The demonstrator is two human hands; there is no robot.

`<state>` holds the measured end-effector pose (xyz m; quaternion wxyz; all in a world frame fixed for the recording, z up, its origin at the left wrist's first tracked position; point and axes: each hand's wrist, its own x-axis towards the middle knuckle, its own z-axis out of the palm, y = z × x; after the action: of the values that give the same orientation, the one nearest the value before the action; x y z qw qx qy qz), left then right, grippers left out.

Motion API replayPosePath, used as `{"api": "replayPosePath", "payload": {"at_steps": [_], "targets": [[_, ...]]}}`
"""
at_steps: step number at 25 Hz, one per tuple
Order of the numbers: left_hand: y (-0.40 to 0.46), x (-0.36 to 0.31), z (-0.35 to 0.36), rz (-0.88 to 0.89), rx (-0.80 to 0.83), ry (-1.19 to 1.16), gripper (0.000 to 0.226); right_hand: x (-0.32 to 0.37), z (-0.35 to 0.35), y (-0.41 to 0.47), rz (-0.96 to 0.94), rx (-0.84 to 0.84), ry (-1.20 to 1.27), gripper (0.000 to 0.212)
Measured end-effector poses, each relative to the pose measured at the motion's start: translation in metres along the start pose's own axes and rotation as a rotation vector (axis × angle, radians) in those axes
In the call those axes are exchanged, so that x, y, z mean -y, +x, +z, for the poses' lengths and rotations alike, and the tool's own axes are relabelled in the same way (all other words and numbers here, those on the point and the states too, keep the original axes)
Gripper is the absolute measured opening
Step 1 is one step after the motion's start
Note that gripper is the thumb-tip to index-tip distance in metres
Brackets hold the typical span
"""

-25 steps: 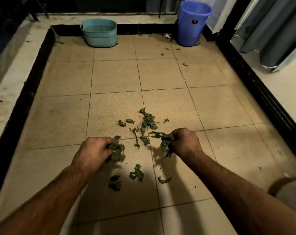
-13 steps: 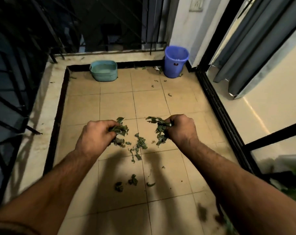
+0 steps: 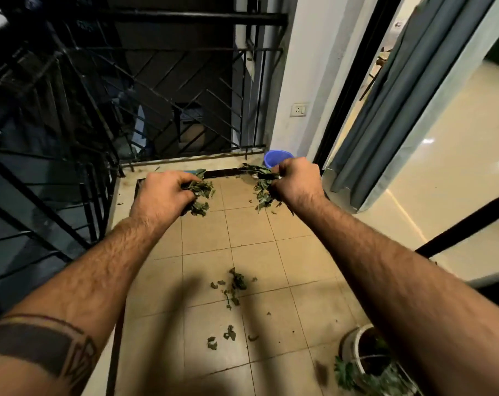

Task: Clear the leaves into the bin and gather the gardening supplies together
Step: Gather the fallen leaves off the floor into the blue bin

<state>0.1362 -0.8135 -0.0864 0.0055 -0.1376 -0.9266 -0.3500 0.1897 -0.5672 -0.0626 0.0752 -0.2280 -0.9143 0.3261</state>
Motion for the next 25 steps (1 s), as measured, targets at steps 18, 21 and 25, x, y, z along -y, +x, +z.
{"api": "replayPosePath", "payload": {"at_steps": [18, 21, 25], "targets": [[0.079, -0.139, -0.043, 0.116, 0.052, -0.055, 0.031, 0.029, -0.140, 0.032, 0.157, -0.193, 0.158, 0.031], [0.126, -0.172, -0.019, 0.110, 0.023, -0.044, 0.032, 0.015, -0.164, 0.096, 0.146, -0.184, 0.195, 0.029], [0.193, -0.208, 0.019, 0.058, 0.001, -0.047, 0.032, -0.001, -0.185, 0.184, 0.120, -0.133, 0.206, 0.026]]}}
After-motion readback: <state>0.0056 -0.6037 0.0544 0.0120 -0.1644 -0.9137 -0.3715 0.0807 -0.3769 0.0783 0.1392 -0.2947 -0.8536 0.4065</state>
